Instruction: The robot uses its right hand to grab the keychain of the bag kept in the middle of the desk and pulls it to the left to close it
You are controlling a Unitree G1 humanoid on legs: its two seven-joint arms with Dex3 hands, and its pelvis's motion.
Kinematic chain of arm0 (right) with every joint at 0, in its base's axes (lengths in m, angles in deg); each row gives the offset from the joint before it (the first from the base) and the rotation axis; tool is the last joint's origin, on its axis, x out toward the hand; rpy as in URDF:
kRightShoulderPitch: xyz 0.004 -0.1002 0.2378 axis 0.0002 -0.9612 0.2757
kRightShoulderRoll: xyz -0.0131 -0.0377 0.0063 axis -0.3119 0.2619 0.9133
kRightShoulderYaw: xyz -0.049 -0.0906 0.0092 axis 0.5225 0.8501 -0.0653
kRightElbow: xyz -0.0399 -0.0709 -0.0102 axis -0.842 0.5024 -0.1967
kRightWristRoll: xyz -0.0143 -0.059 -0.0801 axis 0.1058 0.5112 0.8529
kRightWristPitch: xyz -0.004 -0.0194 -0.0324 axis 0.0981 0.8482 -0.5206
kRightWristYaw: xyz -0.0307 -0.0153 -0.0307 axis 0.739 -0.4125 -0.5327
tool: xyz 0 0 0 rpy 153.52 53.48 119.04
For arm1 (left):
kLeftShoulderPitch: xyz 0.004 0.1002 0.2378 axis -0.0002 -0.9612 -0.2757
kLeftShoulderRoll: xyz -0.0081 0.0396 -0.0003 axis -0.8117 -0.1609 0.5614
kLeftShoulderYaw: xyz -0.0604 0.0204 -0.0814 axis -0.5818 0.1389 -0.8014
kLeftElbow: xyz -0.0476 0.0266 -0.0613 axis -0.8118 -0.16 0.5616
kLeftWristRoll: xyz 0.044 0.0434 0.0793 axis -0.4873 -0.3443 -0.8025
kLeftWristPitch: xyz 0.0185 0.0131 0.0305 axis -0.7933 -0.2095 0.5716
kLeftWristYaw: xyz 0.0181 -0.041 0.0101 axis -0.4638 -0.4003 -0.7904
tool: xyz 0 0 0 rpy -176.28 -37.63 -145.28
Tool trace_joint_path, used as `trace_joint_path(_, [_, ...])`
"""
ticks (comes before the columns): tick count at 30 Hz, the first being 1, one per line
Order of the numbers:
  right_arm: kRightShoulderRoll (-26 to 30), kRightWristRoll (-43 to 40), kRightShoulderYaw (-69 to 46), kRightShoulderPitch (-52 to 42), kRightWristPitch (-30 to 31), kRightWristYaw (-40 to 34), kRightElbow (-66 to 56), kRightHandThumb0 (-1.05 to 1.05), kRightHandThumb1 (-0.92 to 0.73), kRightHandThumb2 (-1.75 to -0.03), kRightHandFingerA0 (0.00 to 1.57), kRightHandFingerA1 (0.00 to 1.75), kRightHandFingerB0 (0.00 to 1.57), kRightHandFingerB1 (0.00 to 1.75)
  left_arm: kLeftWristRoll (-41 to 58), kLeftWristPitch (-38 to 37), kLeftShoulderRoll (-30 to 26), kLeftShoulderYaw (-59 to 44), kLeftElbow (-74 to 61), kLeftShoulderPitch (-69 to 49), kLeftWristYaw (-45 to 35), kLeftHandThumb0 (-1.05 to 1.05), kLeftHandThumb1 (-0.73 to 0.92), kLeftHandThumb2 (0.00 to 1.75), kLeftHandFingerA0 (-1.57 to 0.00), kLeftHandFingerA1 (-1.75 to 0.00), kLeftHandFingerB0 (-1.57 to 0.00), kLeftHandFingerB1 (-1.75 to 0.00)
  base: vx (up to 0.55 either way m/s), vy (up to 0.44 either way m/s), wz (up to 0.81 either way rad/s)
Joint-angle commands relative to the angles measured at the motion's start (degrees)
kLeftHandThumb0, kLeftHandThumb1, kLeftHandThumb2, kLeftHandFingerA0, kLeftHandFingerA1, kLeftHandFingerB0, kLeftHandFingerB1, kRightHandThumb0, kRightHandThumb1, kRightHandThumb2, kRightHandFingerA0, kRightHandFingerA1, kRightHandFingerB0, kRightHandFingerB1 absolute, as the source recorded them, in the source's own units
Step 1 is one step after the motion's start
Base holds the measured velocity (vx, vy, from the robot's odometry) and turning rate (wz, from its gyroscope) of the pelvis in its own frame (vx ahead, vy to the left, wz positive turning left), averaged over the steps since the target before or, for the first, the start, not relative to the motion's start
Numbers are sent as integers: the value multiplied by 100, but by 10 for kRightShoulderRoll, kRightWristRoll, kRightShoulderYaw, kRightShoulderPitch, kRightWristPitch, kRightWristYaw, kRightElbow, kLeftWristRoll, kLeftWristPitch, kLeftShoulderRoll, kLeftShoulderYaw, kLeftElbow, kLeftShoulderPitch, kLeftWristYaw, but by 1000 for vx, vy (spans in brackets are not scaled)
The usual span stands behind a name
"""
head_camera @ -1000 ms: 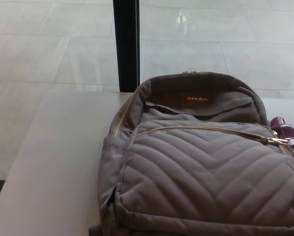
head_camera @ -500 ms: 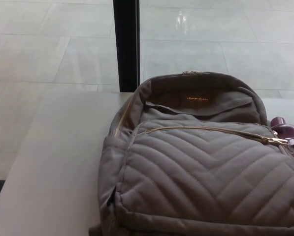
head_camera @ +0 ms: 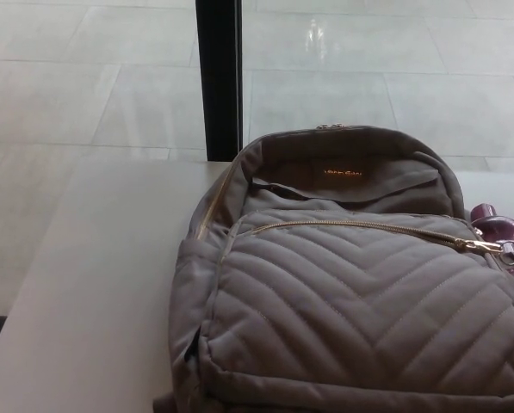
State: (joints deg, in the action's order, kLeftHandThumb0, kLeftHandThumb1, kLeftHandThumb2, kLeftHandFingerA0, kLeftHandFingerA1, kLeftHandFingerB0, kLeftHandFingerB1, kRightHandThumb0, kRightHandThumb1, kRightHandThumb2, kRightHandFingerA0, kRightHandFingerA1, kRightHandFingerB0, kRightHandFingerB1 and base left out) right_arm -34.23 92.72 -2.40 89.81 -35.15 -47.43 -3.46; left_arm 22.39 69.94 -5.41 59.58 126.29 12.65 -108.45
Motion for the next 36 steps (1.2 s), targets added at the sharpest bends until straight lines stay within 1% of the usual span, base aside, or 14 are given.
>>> trace_joint_path(1, [-13,11,9,-4,-24,-29,13,-37,-62,-59,89,68,28,31,2,-4,-13,0,6,2,6,-49,87,67,-63,-58,-59,-52,0,0,0])
trace_joint_path(9, [-47,23,15,4,-75,-116,46,-22,-74,-62,103,96,52,38,0,-11,-13,2,6,-3,6,-52,88,66,-65,-59,-60,-52,0,0,0])
trace_joint_path(13, [-52,30,15,14,-104,-153,51,-15,-74,-68,87,156,77,52,0,-10,-10,1,3,-4,10,-52,90,67,-65,-58,-62,-52,0,0,0])
trace_joint_path(15, [-49,37,18,23,-108,-160,53,-16,-66,-78,87,168,96,73,4,-10,-8,0,-1,-6,7,-52,89,66,-63,-60,-60,-52,0,0,0])
trace_joint_path(19, [-47,25,9,32,-130,-180,72,-20,-59,-96,92,167,96,103,8,-3,-7,-4,-3,-7,2,-51,88,66,-65,-59,-62,-52,0,0,0])
trace_joint_path(21, [-44,22,2,33,-145,-200,80,-15,-57,-80,92,171,84,131,2,-12,-7,0,-5,-10,8,-51,89,66,-65,-59,-60,-52,0,0,0])
trace_joint_path(23, [-44,17,-4,35,-147,-205,86,-14,-58,-82,88,174,80,144,6,-12,-6,-2,-6,-11,5,-51,89,67,-63,-60,-58,-53,0,0,0])
trace_joint_path(24, [-42,10,-9,35,-166,-211,93,-13,-47,-99,116,132,100,120,10,-1,-5,-6,-7,-9,11,-50,88,66,-67,-61,-61,-53,0,0,0])
trace_joint_path(25, [-41,11,-14,35,-174,-226,98,-9,-56,-100,84,175,71,160,7,-4,-7,-4,-3,-9,9,-50,87,66,-65,-59,-59,-52,0,0,0])
trace_joint_path(28, [-35,11,-22,39,-197,-245,111,-9,-54,-105,84,175,69,162,8,3,-10,-5,0,-9,4,-50,88,66,-62,-59,-57,-52,0,0,0])
trace_joint_path(29, [-33,15,-25,40,-187,-246,110,-14,-50,-107,117,139,94,123,12,9,-9,-7,-2,-9,3,-51,87,66,-62,-60,-56,-52,0,0,0])
trace_joint_path(32, [-36,7,-40,43,-205,-267,118,-10,-48,-107,121,140,98,124,18,9,-8,-12,-3,-10,-1,-53,86,66,-67,-62,-59,-54,0,0,0])
trace_joint_path(35, [-42,-6,-53,37,-209,-263,114,-10,-49,-107,121,141,97,124,10,15,-13,-10,12,-2,8,-55,86,66,-69,-62,-60,-53,0,0,0])
trace_joint_path(36, [-46,-11,-58,35,-209,-262,110,-7,-52,-105,88,175,72,157,11,13,-13,-11,11,-2,6,-56,85,65,-71,-63,-62,-54,0,0,0])
